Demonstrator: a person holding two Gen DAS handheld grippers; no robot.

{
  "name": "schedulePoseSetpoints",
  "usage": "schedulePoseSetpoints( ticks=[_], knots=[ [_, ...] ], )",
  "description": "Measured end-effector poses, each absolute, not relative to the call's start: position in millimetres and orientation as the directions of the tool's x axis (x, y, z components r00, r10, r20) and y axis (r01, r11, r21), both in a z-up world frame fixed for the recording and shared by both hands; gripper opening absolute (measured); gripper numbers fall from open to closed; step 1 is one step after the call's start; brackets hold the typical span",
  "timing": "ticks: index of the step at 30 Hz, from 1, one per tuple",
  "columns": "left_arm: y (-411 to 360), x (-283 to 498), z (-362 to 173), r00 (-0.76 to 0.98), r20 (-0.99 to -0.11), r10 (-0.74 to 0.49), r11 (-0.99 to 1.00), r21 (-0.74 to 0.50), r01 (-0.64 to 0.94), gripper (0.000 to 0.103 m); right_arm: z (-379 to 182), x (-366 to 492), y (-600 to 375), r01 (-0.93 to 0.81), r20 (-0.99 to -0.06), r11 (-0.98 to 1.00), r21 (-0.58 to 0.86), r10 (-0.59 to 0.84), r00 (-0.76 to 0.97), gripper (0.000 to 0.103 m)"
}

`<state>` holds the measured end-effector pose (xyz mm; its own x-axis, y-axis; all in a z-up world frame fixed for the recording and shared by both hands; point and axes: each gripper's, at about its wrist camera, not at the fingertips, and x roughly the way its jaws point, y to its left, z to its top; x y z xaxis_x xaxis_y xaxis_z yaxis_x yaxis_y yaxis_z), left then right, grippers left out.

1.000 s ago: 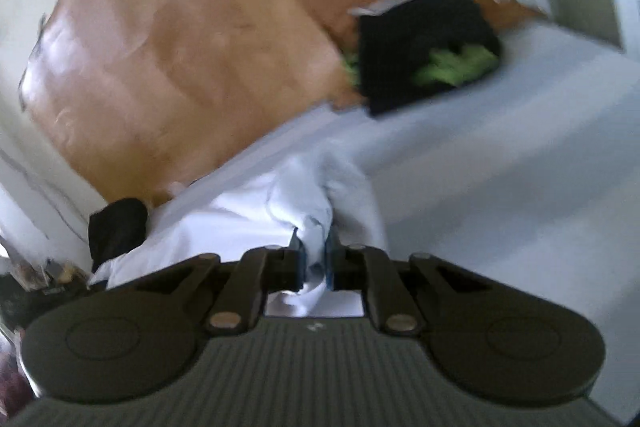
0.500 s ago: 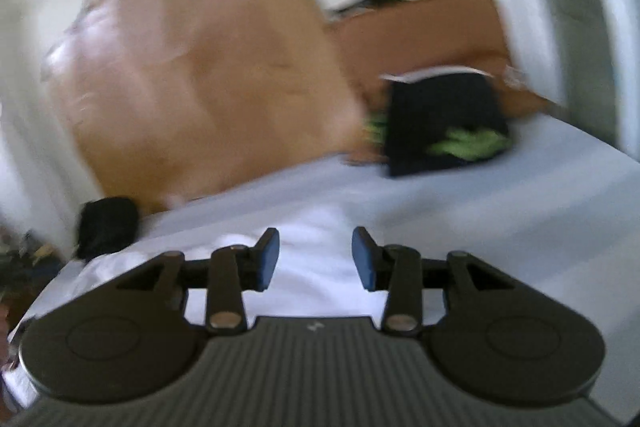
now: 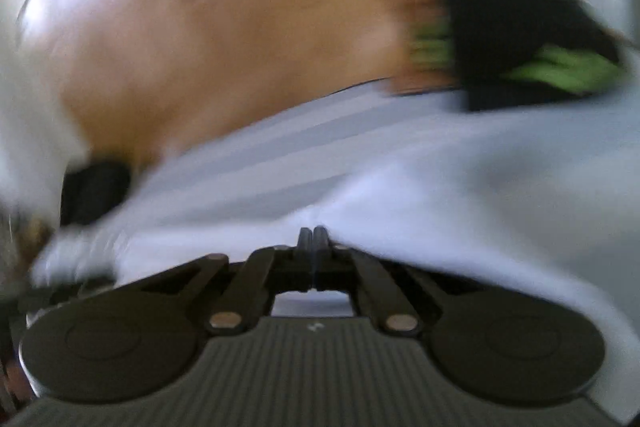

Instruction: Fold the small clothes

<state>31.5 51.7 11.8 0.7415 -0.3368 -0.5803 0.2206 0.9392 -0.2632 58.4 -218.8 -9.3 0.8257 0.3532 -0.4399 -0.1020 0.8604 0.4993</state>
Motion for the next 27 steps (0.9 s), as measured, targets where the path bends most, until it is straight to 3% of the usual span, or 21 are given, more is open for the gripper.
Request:
schedulePoseSetpoints(
  ticks=[2,7,10,11,13,16,19,22,23,27],
  knots=[
    [51,27,12,0.751,-0.576,-0.324,0.945,-0.236,0.228,0.006,-23,53,-257,-0.109,-0.382,0.765,0.634,0.433,0.816,0.000],
    [32,27,4,0.782,-0.568,-0.254,0.966,-0.119,0.228,0.006,-19,47,-235,-0.122,-0.404,0.862,0.492,0.350,0.845,0.000],
    [35,24,9,0.773,-0.582,-0.252,0.968,-0.143,0.208,0.006,-17,44,-242,-0.091,-0.417,0.823,0.561,0.376,0.828,0.001],
    [36,20,14,0.772,-0.584,-0.249,0.968,-0.159,0.192,0.006,-15,39,-242,-0.074,-0.419,0.804,0.590,0.383,0.824,0.009],
    [37,6,25,0.786,-0.556,-0.269,0.962,-0.196,0.190,0.020,-5,17,-239,-0.099,-0.377,0.788,0.608,0.396,0.838,0.010],
    [22,-9,41,0.790,-0.483,-0.379,0.923,-0.258,0.285,0.022,6,-4,-216,-0.213,-0.326,0.773,0.598,0.478,0.816,0.010],
    [-3,-16,41,0.748,-0.489,-0.448,0.894,-0.261,0.365,0.024,2,-11,-182,-0.301,-0.381,0.780,0.549,0.554,0.741,0.010],
    [-15,-23,21,0.715,-0.563,-0.415,0.907,-0.197,0.372,0.026,-13,-23,-167,-0.317,-0.473,0.827,0.465,0.534,0.701,0.009],
    [-15,-25,11,0.692,-0.603,-0.398,0.913,-0.189,0.360,0.025,-17,-30,-171,-0.315,-0.474,0.825,0.469,0.536,0.699,0.007],
    [-4,-57,4,0.709,-0.575,-0.408,0.907,-0.165,0.388,0.028,-27,-60,-199,-0.288,-0.442,0.790,0.541,0.558,0.702,0.004]
  ],
)
